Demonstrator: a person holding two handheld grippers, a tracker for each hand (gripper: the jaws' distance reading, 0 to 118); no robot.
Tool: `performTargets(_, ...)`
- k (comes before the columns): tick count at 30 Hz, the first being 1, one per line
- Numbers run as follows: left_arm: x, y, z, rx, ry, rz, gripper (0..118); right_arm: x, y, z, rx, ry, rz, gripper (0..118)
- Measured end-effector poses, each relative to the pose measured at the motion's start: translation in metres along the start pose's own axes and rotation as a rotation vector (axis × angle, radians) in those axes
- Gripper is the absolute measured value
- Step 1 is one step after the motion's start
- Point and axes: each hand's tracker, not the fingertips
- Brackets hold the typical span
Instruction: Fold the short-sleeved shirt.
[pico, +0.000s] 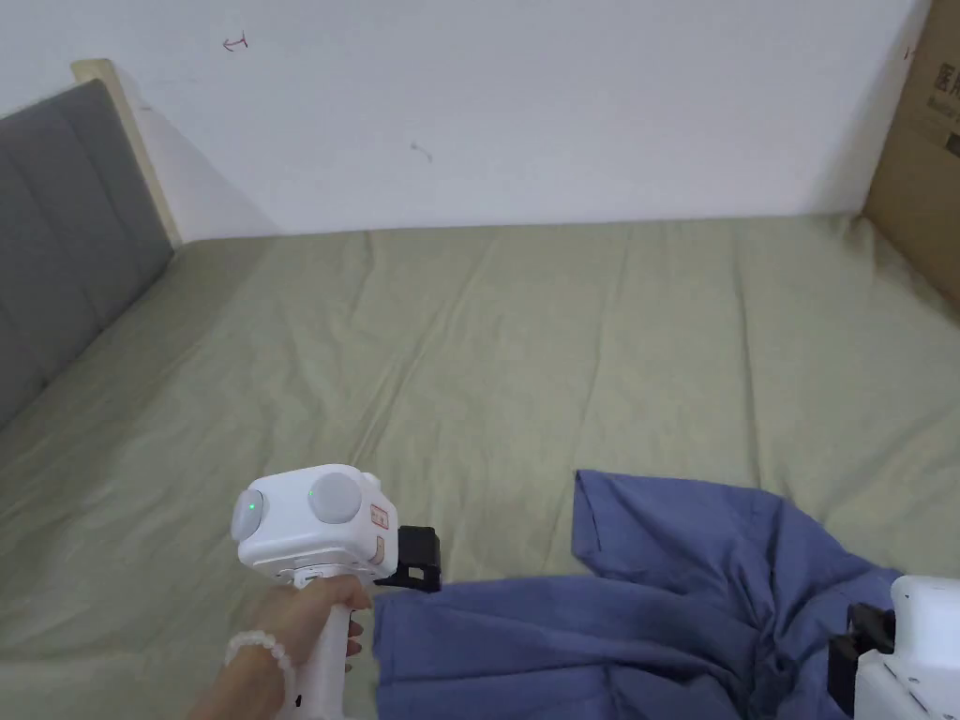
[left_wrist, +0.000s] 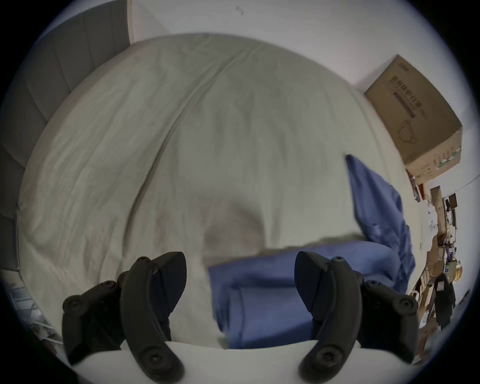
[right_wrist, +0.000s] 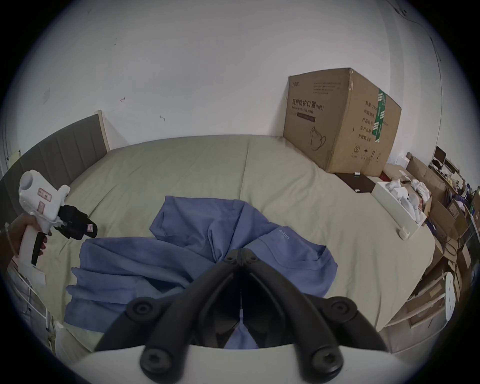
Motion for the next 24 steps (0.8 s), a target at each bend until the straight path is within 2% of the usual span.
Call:
performTargets(1,-0.001,0.002,-0.01,-0.021,-0.005,0.015,91,0.0,-0.001,-0.003,-0.008,-0.001,-0.001,0)
performTargets(3,0.002,-0.003,-0.02,-0.03,0.007,0.023,81,0.001,-0.004,-0.006,-0.021,-0.002,0.002,0)
performTargets(5,0.011,-0.014,-0.019,0.013,0.072,-0.097,71,0.001,-0.006,-0.009,-0.033,-0.007,0.009,0)
performTargets(7,0.017,-0.016,-0.019,0.018,0.1,-0.131,56,0.003,-0.007,-0.012,-0.045,-0.008,0.004,0)
performTargets(9,0.024,-0.024,-0.012,0.031,0.134,-0.123,25,0.004,-0.008,-0.013,-0.059,-0.003,-0.025,0)
performTargets(10,0.026,-0.023,-0.011,0.032,0.124,-0.127,5,0.004,-0.009,-0.013,-0.062,0.002,-0.043,0)
performTargets(11,0.028,-0.023,-0.01,0.045,0.159,-0.134,4,0.006,-0.008,-0.013,-0.069,0.011,-0.045,0)
performTargets(15,0.027,-0.025,0.003,0.049,0.13,-0.169,4,0.013,0.005,-0.02,-0.073,0.025,-0.007,0)
performTargets(19,0.018,-0.024,0.027,0.095,0.043,-0.119,4,0.035,0.051,-0.048,-0.096,0.176,-0.05,0)
performTargets(21,0.01,-0.024,0.038,0.123,0.014,-0.129,4,0.045,0.08,-0.075,-0.128,0.283,-0.032,0)
performTargets(22,0.01,-0.025,0.044,0.136,0.006,-0.133,4,0.046,0.097,-0.089,-0.16,0.295,-0.011,11)
performTargets(23,0.01,-0.028,0.05,0.158,0.004,-0.147,4,0.046,0.111,-0.11,-0.198,0.3,0.032,55)
performTargets(24,0.019,-0.036,0.064,0.181,0.012,-0.169,4,0.044,0.122,-0.131,-0.231,0.297,0.069,92)
